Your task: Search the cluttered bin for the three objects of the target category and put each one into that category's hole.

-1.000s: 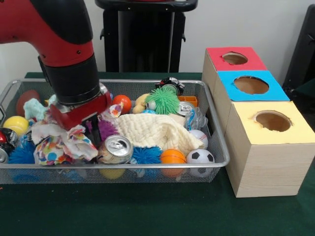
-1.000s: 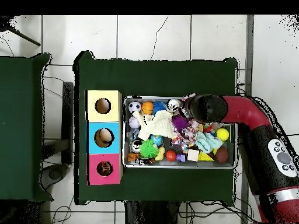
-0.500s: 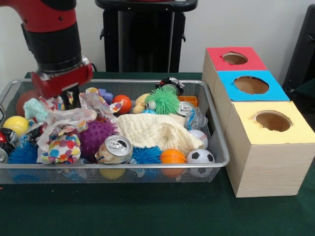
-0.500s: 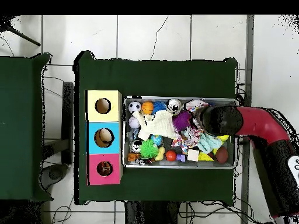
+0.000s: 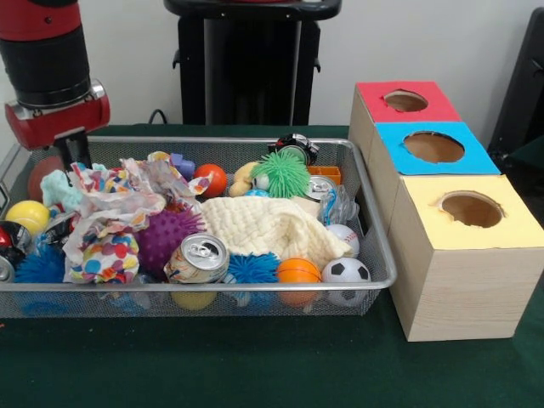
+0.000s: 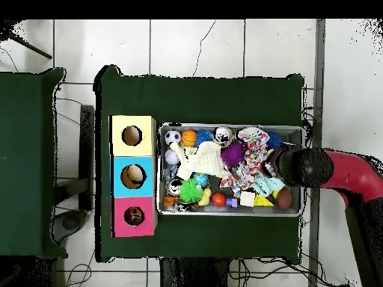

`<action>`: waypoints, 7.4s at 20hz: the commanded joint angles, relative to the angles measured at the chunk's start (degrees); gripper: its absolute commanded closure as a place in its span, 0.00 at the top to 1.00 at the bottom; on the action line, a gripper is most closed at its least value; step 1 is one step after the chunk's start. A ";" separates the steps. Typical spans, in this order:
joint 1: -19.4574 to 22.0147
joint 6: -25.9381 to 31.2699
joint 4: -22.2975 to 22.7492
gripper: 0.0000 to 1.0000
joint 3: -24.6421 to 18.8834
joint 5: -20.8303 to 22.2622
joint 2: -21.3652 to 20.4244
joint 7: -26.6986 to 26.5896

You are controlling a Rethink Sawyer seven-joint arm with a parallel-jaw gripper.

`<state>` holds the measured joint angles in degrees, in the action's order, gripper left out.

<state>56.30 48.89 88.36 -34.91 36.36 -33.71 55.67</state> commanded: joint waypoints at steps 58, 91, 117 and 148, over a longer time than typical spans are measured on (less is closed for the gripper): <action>16.09 -15.60 17.60 0.00 5.63 1.69 -1.16 2.54; 13.18 -16.62 16.16 1.00 6.50 4.35 -1.15 2.00; 12.48 -8.76 -2.81 1.00 1.93 7.07 11.54 -11.83; 10.85 -0.27 0.16 1.00 1.41 4.68 2.99 -10.02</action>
<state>67.95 42.64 94.89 -32.09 39.61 -33.37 55.67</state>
